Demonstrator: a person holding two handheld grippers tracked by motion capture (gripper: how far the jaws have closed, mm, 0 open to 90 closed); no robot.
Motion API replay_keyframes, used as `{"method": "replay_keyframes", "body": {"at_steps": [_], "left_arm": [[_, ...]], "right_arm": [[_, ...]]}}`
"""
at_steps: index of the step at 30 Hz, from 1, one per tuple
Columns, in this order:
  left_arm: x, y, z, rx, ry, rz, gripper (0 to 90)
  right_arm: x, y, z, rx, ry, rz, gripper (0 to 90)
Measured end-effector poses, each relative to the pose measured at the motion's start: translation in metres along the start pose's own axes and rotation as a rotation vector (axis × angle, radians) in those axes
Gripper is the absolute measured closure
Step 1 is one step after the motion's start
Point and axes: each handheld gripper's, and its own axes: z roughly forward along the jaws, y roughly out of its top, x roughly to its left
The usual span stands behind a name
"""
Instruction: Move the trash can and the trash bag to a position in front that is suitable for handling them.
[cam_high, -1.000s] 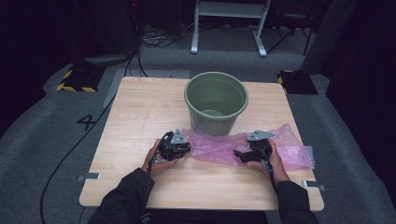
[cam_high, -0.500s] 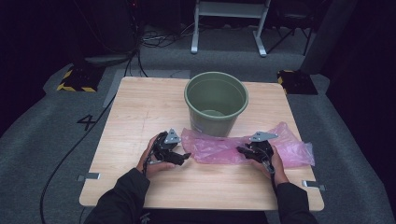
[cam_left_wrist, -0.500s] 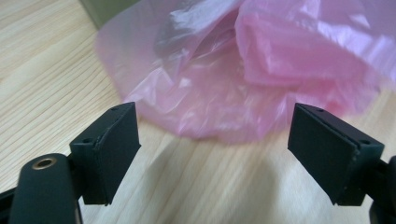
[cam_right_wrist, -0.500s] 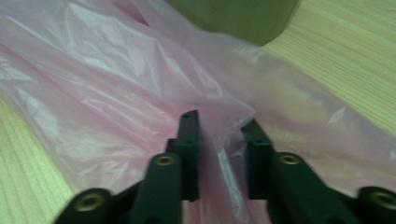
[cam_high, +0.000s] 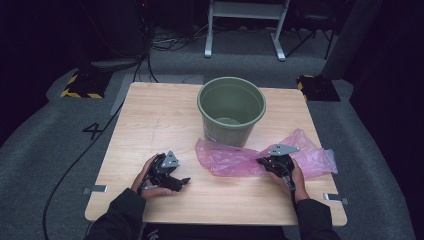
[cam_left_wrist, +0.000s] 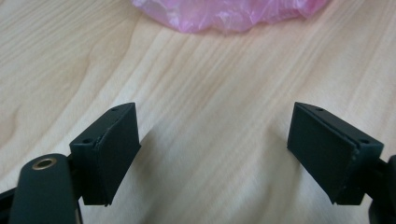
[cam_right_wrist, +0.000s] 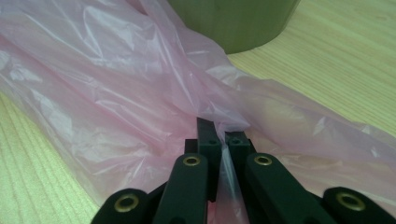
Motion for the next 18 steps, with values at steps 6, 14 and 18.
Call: {"method": "replay_keyframes", "body": {"at_steps": [6, 14, 18], "left_arm": [[0.000, -0.010, -0.007, -0.013, 0.004, -0.021, 15.2], [-0.002, -0.011, -0.008, -0.014, 0.014, -0.032, 15.1], [-0.003, -0.011, -0.008, -0.015, 0.017, -0.036, 15.1]], "right_arm": [[-0.001, -0.002, -0.007, -0.044, 0.001, -0.006, 90.0], [-0.003, 0.000, -0.024, -0.114, 0.007, -0.022, 90.0], [-0.003, 0.002, -0.029, -0.135, 0.009, -0.028, 90.0]]}}
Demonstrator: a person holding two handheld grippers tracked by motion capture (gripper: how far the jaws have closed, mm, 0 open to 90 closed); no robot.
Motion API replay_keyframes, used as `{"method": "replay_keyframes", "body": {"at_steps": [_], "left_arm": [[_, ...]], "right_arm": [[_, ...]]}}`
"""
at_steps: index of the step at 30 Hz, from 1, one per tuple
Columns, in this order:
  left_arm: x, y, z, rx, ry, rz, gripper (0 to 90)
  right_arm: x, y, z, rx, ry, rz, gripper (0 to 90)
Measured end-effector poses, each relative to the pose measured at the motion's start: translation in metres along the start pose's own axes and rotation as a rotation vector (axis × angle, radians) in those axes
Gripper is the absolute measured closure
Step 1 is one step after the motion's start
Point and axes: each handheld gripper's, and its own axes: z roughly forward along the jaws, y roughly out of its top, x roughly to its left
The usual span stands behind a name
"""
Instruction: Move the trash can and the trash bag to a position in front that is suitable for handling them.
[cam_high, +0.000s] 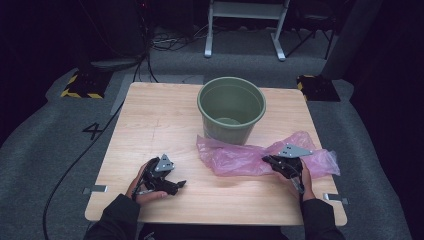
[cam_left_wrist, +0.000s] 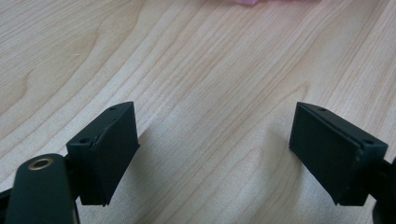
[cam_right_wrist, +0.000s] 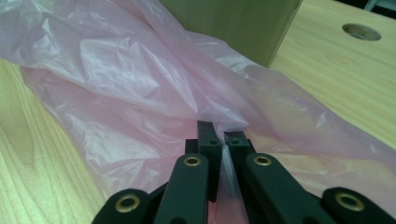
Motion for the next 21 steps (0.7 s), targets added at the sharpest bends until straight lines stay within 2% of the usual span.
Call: {"method": "replay_keyframes", "body": {"at_steps": [8, 21], "left_arm": [[-0.001, 0.000, 0.000, 0.001, 0.008, -0.008, 15.1], [-0.001, 0.000, 0.000, 0.000, 0.010, -0.012, 15.1]], "right_arm": [[-0.001, 0.008, -0.003, -0.041, 0.000, -0.003, 90.0], [0.003, 0.017, -0.013, -0.094, 0.012, -0.040, 90.0]]}}
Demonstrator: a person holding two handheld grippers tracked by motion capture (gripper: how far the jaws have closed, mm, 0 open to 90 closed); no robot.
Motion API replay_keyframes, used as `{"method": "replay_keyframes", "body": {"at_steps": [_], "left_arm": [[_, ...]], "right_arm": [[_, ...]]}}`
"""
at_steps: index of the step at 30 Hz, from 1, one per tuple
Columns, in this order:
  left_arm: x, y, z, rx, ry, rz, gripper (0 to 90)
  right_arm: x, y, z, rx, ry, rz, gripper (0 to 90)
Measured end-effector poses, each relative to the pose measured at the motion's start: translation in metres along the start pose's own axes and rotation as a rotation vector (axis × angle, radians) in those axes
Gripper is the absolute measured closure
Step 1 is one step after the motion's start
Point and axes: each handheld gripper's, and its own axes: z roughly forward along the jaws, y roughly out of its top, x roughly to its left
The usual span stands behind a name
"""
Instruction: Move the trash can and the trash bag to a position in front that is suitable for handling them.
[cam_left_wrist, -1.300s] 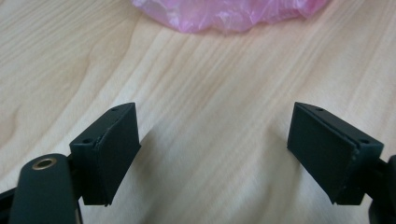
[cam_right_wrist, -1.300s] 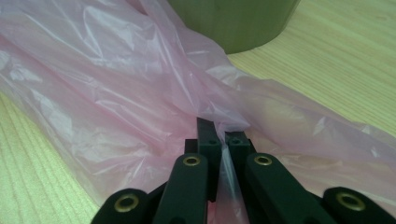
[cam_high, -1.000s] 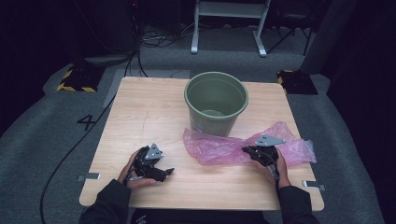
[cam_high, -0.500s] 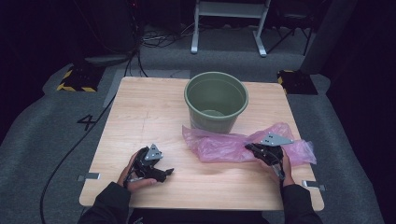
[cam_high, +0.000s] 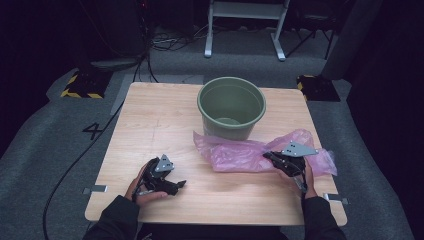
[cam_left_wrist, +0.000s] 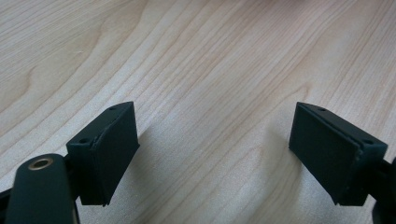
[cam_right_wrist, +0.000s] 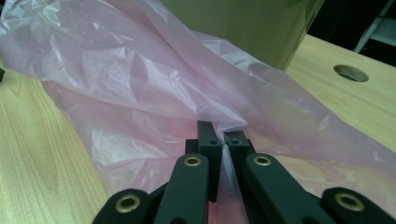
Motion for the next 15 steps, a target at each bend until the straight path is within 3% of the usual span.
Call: {"method": "replay_keyframes", "body": {"at_steps": [15], "left_arm": [[0.000, 0.000, 0.000, 0.001, 0.002, 0.000, 15.1]], "right_arm": [[0.003, 0.011, -0.011, -0.043, -0.007, -0.030, 90.0]]}}
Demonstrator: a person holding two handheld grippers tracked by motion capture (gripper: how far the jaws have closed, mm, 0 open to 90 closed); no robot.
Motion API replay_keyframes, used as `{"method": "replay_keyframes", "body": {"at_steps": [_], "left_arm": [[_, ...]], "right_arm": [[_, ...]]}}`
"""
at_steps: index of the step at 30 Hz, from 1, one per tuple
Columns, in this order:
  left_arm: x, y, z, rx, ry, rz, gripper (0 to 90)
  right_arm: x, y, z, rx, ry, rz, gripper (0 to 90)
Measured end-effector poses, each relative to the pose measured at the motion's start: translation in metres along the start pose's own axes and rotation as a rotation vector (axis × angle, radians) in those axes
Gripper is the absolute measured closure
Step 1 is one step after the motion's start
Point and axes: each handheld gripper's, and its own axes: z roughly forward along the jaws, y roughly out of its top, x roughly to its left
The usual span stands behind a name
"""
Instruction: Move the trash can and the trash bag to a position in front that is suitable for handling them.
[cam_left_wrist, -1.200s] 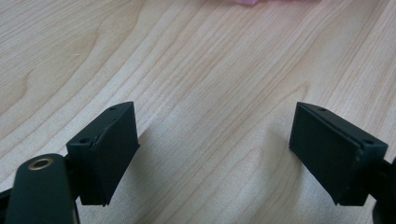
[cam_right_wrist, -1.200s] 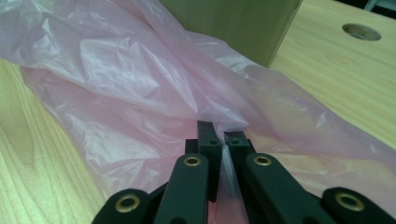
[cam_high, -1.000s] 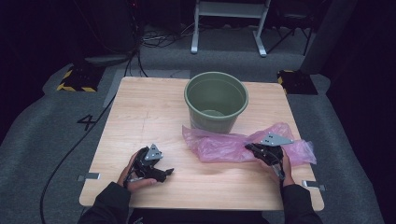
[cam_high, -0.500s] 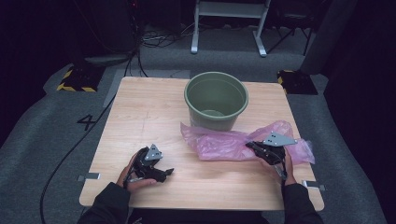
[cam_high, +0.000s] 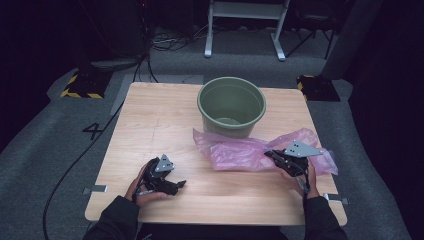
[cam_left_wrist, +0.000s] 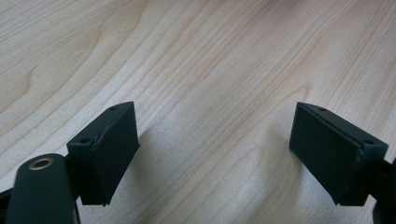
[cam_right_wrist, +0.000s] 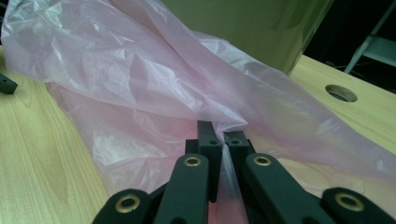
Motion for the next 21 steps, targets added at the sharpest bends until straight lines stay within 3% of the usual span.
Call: {"method": "replay_keyframes", "body": {"at_steps": [21], "left_arm": [[0.000, 0.000, -0.001, 0.002, 0.005, 0.000, 15.5]], "right_arm": [[0.009, 0.016, -0.008, -0.049, 0.017, -0.028, 90.0]]}}
